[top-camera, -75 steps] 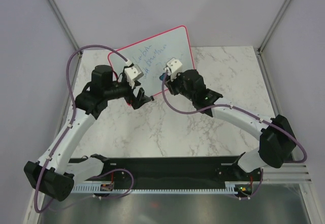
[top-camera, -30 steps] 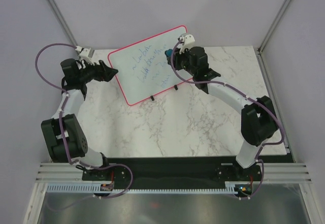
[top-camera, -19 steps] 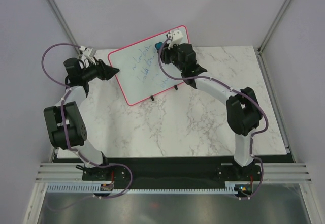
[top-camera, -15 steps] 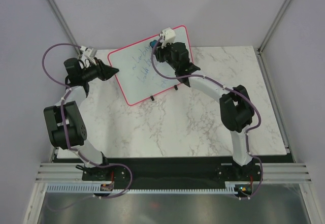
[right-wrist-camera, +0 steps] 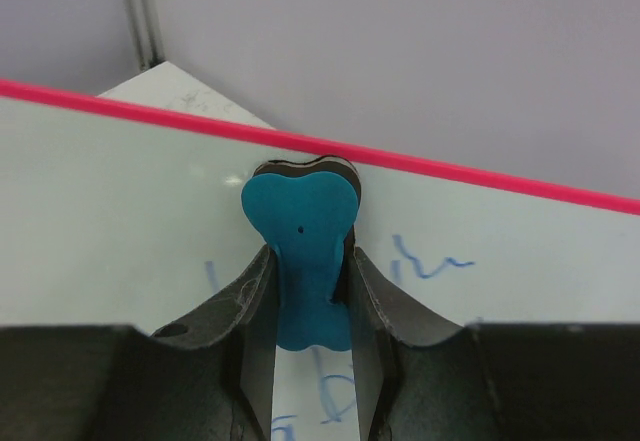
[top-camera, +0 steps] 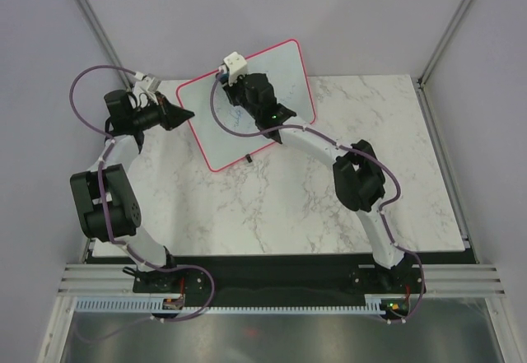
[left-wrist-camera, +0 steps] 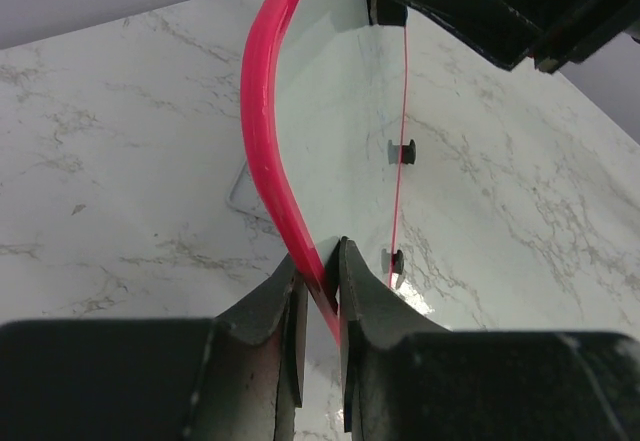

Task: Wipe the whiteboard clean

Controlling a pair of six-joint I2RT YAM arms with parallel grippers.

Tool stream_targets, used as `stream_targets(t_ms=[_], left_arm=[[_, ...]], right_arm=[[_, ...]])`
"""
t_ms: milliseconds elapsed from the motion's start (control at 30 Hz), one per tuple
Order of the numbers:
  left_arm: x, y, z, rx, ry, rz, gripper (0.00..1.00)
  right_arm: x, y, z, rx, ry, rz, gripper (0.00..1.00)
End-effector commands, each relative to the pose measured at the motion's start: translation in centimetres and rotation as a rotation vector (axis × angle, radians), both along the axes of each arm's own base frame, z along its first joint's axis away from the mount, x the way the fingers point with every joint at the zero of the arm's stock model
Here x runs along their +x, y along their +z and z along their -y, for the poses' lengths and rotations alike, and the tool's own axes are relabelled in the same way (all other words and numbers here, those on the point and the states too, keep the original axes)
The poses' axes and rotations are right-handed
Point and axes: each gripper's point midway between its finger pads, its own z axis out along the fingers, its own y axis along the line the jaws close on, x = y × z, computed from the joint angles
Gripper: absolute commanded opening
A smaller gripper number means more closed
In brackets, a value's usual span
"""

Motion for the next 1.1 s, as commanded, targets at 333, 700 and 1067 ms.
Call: stream_targets(t_ms=[333, 700, 1067], left_arm=[[0.8, 1.4, 0.1, 0.187, -0.034, 0.204, 0.02], [0.8, 1.3, 0.0, 0.223, -0.037, 0.231, 0.02], [0.9, 1.1, 0.2, 0.26, -0.041, 0.239, 0.02]], right_arm=[[0.3, -2.4, 4.2, -0.013, -0.087, -0.047, 0.0], [0.4, -1.9, 3.8, -0.037, -0.076, -0.016, 0.0], [-1.8, 0.4, -1.6, -0.043, 0.016, 0.049, 0.0]])
